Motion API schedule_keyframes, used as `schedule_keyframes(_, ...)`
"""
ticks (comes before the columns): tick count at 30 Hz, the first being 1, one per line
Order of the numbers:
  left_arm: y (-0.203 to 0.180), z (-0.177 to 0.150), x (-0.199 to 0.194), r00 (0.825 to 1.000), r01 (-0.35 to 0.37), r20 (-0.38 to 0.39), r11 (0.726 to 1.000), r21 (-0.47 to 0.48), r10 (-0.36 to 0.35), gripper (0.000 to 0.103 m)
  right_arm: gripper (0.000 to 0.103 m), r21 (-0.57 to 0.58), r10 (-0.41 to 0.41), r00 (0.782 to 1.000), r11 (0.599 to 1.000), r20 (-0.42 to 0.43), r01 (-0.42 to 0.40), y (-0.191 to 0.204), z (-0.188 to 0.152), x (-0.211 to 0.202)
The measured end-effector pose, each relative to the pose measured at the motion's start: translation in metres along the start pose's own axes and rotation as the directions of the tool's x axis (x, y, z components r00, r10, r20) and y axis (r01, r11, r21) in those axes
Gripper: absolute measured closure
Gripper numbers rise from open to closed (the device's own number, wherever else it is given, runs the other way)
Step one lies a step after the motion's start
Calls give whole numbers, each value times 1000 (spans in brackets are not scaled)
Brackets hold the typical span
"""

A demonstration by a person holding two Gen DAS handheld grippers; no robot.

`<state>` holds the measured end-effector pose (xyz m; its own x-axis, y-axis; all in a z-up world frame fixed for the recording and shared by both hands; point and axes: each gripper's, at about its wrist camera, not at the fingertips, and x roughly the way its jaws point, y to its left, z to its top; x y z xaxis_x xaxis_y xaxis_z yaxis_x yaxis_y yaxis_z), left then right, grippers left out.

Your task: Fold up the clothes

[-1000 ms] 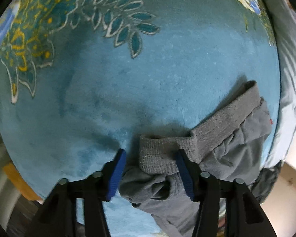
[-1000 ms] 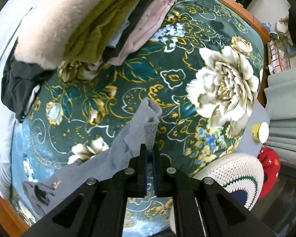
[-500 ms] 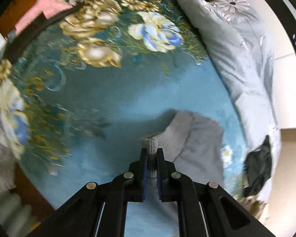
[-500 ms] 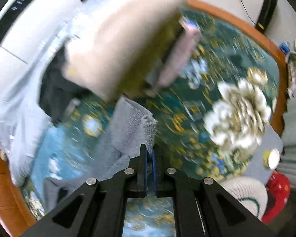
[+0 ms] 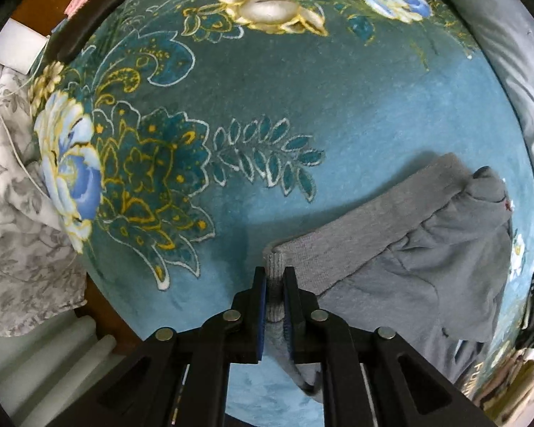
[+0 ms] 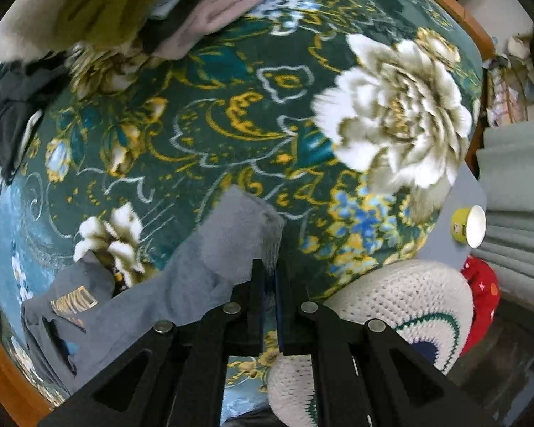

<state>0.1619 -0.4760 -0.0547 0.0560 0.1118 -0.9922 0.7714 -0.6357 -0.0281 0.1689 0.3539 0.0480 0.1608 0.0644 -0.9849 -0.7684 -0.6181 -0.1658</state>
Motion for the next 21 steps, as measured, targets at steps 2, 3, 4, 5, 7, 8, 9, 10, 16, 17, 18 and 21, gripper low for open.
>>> schedule_keyframes(2,4,0,6,999,9,-35,1000,-8,-9,87,96,14,-3,1000,1000,5,3,-4,2,-4)
schedule_keyframes(3,5,0,8,999,8,-49,1000,-11,-9,81,93,17,-12,1000,1000,20,11,-2,3,-9)
schedule_keyframes(4,7,0,9,998,4,-60,1000,-14,-5,75,82,20,-21,999,1000,37,20,-1,3,-14)
schedule_keyframes(5,9,0,8,998,5,-60,1000,-26,-6,64,74,17,-27,998,1000,55,26,3,3,-20)
schedule_keyframes(7,12,2,3,999,33,-41,998,-59,-35,52,60,-9,7,995,1000,103,-6,18,2,-34)
schedule_keyframes(8,13,4,-1,997,67,-24,995,-78,-69,48,60,-38,47,992,998,113,-43,29,0,-38)
schedule_keyframes(9,11,6,-2,995,99,-14,991,-85,-101,47,59,-76,89,991,994,99,-81,44,-1,-38)
schedule_keyframes(10,6,10,-2,992,124,-11,989,-81,-125,47,58,-128,131,989,984,63,-122,64,-2,-33)
schedule_keyframes(16,-52,36,22,979,198,-56,980,-1,-197,47,50,-331,202,965,910,-169,-249,164,-21,28)
schedule_keyframes(17,-61,40,25,977,205,-59,979,13,-204,46,50,-345,180,965,908,-190,-237,176,-25,41)
schedule_keyframes(18,-69,44,28,978,202,-54,979,37,-200,44,50,-340,167,966,912,-196,-227,181,-26,50)
schedule_keyframes(21,-90,54,38,985,170,-40,977,128,-166,38,49,-292,153,968,934,-198,-207,188,-24,71)
